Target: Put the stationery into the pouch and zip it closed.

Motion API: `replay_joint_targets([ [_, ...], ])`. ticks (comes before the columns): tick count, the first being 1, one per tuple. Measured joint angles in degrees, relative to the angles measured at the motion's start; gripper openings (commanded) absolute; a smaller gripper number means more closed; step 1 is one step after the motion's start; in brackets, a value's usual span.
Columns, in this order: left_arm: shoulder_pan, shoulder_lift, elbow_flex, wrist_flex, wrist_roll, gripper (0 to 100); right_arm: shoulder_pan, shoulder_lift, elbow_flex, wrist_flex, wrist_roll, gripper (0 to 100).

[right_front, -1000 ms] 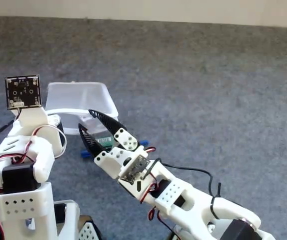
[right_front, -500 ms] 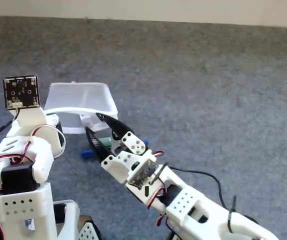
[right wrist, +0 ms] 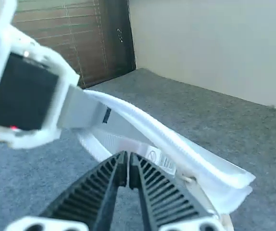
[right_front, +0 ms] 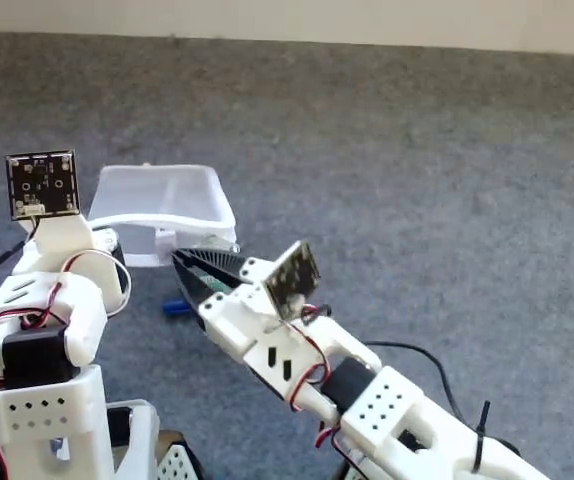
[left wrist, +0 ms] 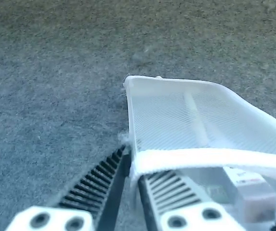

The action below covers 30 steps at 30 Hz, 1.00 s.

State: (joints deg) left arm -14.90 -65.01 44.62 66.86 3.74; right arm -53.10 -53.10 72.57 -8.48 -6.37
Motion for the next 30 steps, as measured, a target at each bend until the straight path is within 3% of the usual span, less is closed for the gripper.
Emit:
replay_joint_targets([
  [8,0.00,0.00,0.00,0.00,0.00,1,0.00,18.73,-12.40,0.53,-0.97,0.5],
  [14,0.00,0.00,0.00,0.00,-0.09,1,0.18,20.48,-15.30,7.12,1.32,0.5],
  [30,0.00,0.00,0.00,0.00,0.00,1,8.53,-5.98,-15.82,33.85,1.85,0.7],
])
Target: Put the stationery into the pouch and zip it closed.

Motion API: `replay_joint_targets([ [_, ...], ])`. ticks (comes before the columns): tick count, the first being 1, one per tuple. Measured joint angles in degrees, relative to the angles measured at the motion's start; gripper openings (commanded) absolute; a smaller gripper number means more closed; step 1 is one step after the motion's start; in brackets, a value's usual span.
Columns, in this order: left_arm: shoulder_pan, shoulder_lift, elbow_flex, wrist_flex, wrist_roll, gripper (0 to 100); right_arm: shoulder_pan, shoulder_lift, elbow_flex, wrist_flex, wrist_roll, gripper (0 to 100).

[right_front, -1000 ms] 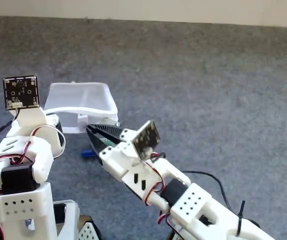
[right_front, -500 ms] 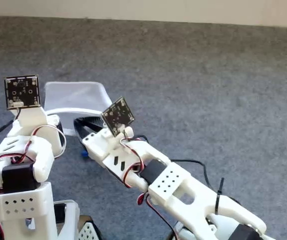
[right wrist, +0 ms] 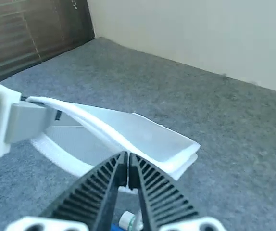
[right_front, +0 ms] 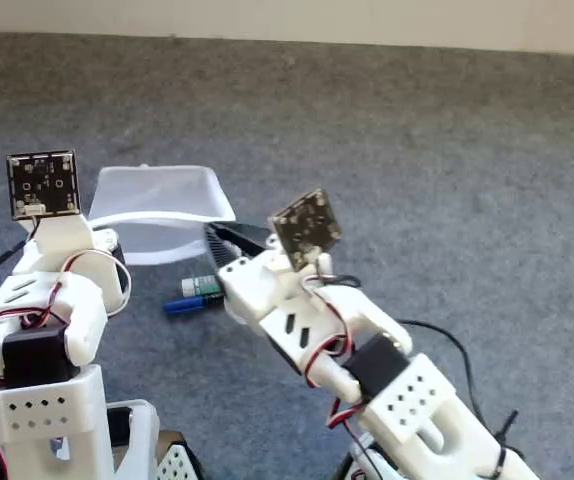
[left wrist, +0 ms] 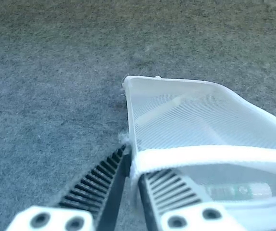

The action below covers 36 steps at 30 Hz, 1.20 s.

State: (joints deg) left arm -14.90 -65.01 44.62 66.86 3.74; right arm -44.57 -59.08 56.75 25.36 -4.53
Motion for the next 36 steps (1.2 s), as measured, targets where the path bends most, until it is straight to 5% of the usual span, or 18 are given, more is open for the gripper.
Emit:
replay_joint_targets([
  [11,-0.26,0.00,-0.09,0.00,0.00,1,5.63,-0.88,0.00,3.25,0.00,0.9],
  [25,-17.32,0.00,-5.01,0.00,2.46,1,5.71,-0.26,0.00,3.25,0.35,1.1],
  [36,-31.74,0.00,-6.15,0.79,3.96,1,5.71,20.13,-6.86,3.25,0.35,1.1],
])
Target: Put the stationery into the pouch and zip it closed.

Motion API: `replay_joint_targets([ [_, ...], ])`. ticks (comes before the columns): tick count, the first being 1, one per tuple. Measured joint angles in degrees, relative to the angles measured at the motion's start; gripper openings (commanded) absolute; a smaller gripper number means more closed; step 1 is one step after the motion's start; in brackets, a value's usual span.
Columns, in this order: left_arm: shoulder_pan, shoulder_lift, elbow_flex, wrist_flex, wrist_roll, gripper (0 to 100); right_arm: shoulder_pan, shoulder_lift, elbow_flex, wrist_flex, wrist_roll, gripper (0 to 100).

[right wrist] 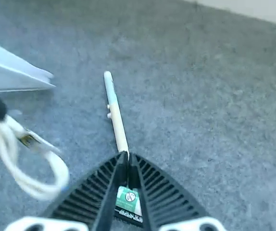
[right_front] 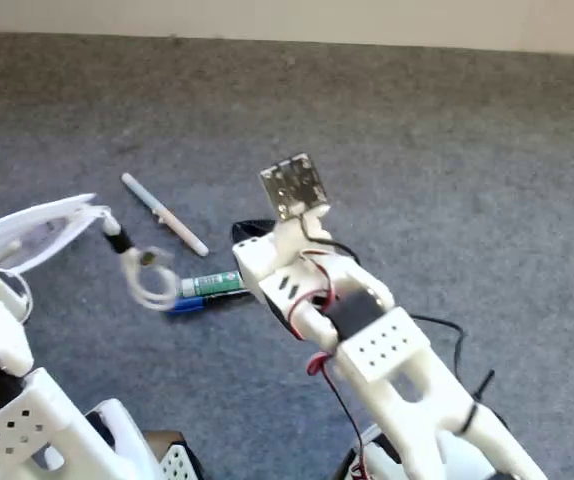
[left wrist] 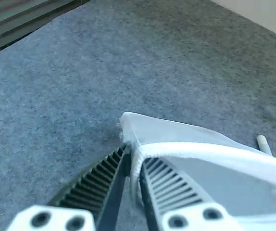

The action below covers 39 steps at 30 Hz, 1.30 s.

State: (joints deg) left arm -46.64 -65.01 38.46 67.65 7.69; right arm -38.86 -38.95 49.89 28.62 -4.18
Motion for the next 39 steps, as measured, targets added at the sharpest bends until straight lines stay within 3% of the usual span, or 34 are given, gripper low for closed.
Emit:
replay_joint_targets([
  [8,-2.02,0.00,0.00,0.70,0.00,1,-2.11,15.03,-8.00,0.00,0.00,1.2],
  [15,-2.11,0.00,0.00,0.70,0.00,1,-5.01,27.16,-17.49,0.00,3.60,14.0],
  [39,-2.64,0.00,0.00,0.70,0.00,1,-9.32,61.54,-45.01,0.00,4.84,14.3],
])
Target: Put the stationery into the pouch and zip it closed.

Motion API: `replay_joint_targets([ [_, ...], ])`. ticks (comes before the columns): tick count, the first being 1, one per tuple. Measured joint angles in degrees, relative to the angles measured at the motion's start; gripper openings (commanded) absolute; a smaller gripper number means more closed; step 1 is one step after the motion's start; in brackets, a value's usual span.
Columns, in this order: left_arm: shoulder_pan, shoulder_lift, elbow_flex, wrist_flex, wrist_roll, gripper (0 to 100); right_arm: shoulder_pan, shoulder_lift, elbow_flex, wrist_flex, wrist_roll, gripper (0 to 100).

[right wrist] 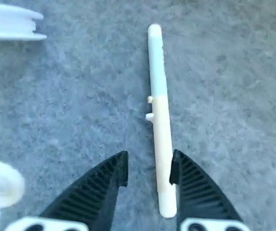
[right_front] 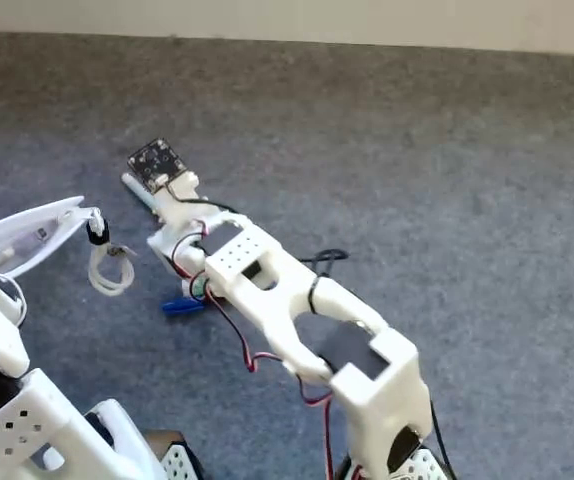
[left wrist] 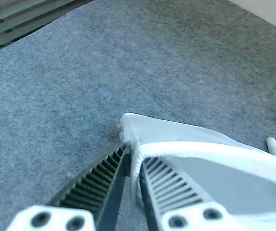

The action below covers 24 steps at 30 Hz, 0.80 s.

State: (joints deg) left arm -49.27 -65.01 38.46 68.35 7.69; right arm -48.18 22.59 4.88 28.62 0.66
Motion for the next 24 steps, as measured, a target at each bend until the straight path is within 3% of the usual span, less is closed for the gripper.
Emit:
replay_joint_targets([
  [12,0.00,0.00,0.00,0.00,0.00,1,1.14,10.02,-6.59,0.00,0.00,14.1],
  [17,0.00,0.00,0.00,0.00,0.00,1,1.32,11.34,-8.35,3.69,5.01,0.2],
  [24,0.09,0.00,0.00,0.00,0.00,1,2.37,11.52,-8.88,4.57,7.30,0.3],
])
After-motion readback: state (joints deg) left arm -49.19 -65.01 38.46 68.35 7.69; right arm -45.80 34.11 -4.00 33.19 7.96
